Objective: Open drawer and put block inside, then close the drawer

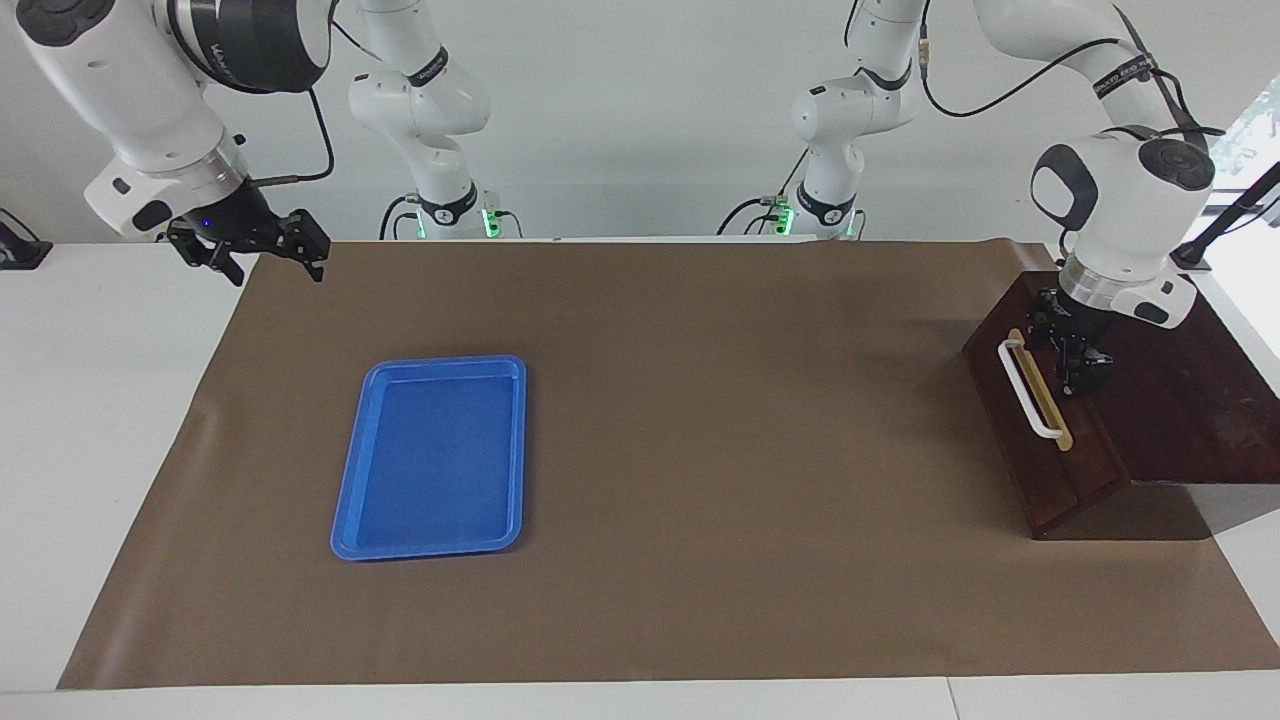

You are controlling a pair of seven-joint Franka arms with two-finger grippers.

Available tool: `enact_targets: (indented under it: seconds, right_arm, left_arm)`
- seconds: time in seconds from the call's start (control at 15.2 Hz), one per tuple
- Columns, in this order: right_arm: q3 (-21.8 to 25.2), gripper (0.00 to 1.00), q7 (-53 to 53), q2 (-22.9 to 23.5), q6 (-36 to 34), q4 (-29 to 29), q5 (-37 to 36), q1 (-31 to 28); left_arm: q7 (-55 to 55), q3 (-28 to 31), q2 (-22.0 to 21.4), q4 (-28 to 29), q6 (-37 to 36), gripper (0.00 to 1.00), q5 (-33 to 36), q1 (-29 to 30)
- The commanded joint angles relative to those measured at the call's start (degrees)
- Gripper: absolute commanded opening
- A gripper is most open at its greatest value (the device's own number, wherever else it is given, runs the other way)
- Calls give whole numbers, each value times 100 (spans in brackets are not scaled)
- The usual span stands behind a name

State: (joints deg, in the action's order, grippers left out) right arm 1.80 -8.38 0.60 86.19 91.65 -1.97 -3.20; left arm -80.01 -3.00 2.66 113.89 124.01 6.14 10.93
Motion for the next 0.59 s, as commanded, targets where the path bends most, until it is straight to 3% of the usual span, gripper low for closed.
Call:
enact_targets:
  seconds: [0.0, 0.26, 0.52]
  right_arm:
    - [31, 100, 38, -86, -23, 81, -93, 57]
    - [31, 100, 38, -95, -32, 89, -94, 21]
    - [22, 100, 38, -95, -32, 89, -85, 30]
  left_arm:
    - [466, -43, 33, -401, -586, 100, 142, -107]
    - [1985, -60, -239, -920, -1553, 100, 116, -696]
    - [4260, -69, -572, -1185, -2591, 100, 55, -934]
